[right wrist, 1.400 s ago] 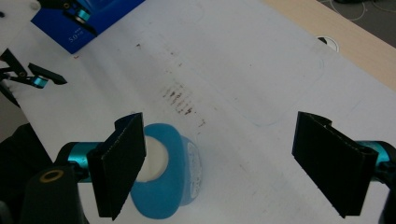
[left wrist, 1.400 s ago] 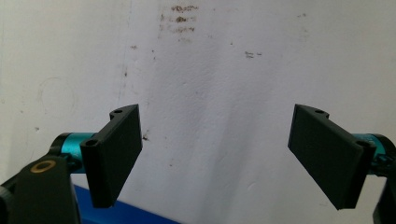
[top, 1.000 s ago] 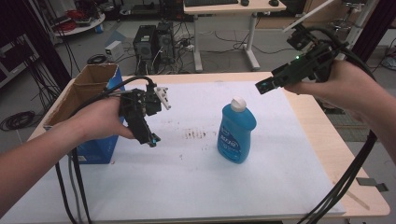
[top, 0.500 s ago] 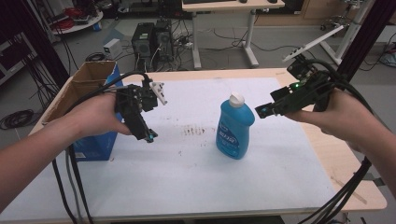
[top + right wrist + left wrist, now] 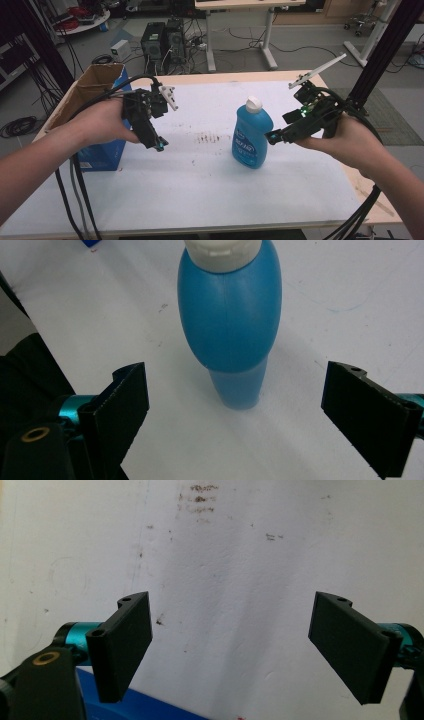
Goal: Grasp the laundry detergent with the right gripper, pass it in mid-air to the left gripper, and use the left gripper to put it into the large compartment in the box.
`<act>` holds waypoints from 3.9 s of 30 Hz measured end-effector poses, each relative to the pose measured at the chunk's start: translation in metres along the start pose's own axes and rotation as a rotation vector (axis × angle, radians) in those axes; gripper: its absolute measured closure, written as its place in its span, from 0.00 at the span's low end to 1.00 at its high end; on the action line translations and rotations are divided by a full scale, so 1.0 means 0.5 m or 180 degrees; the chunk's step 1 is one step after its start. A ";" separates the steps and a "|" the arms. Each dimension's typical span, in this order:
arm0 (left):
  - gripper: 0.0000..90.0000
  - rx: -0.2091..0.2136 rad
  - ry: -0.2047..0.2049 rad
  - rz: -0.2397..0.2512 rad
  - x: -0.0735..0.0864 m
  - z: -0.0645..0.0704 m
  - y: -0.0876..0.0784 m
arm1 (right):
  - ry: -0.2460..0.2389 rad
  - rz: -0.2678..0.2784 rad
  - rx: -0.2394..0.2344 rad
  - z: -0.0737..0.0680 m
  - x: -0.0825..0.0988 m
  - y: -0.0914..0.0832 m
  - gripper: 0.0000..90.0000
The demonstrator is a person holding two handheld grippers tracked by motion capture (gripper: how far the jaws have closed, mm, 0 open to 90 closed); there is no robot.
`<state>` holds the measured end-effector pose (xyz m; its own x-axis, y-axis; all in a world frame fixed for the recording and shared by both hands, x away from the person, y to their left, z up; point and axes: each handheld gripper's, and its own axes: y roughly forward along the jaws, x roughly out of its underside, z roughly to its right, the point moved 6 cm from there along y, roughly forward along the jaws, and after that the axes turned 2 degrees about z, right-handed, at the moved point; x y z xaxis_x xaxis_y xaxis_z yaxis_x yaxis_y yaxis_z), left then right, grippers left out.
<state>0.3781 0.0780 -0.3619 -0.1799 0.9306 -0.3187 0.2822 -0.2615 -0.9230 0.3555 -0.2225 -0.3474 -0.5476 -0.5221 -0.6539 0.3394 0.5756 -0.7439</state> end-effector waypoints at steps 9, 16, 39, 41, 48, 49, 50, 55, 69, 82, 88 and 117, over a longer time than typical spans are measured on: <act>0.20 -0.0001 0.0014 -0.0008 -0.002 0.001 0.000 | 0.0005 -0.0078 0.0011 -0.004 0.016 0.042 0.12; 0.20 0.0005 0.0040 -0.0004 -0.003 0.001 0.000 | -0.0020 -0.0113 0.0038 -0.006 0.021 0.087 0.12; 0.20 0.0008 -0.0004 0.0052 -0.004 0.001 -0.003 | -0.0014 -0.0122 0.0215 -0.002 0.006 0.122 0.19; 0.20 0.0024 -0.0005 0.0056 -0.004 0.001 -0.003 | -0.0023 -0.0106 0.0236 0.000 0.005 0.121 0.20; 0.20 0.0009 -0.0002 0.0061 -0.004 -0.003 -0.007 | 0.0004 -0.0090 0.0270 0.001 0.004 0.120 0.20; 0.20 0.0009 0.0000 0.0059 -0.004 -0.003 -0.007 | -0.0007 -0.0100 0.0279 0.002 0.005 0.122 0.20; 0.20 0.0005 0.0002 0.0057 -0.005 -0.003 -0.007 | 0.0001 -0.0106 0.0283 0.002 0.005 0.122 0.20; 0.20 0.0008 0.0003 0.0048 -0.006 -0.002 -0.005 | -0.0004 -0.0085 0.0294 0.002 0.004 0.122 0.23; 0.20 0.0003 -0.0002 0.0048 -0.006 -0.003 -0.005 | -0.0003 -0.0051 0.0275 -0.001 -0.003 0.127 0.31; 0.20 -0.0010 -0.0001 0.0019 -0.006 -0.004 -0.003 | -0.0050 -0.0017 0.0277 0.002 -0.003 0.129 0.37; 0.20 -0.0005 0.0012 0.0014 -0.010 -0.003 0.000 | -0.0065 -0.0001 0.0269 0.002 -0.005 0.130 0.40; 0.20 -0.0008 -0.0005 0.0038 -0.010 -0.004 -0.003 | -0.0173 0.0090 0.0306 -0.002 -0.003 0.132 0.50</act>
<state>0.3804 0.0743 -0.3588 -0.1779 0.9271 -0.3299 0.2868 -0.2719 -0.9186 0.3778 -0.1831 -0.3952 -0.4955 -0.5413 -0.6793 0.4273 0.5289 -0.7332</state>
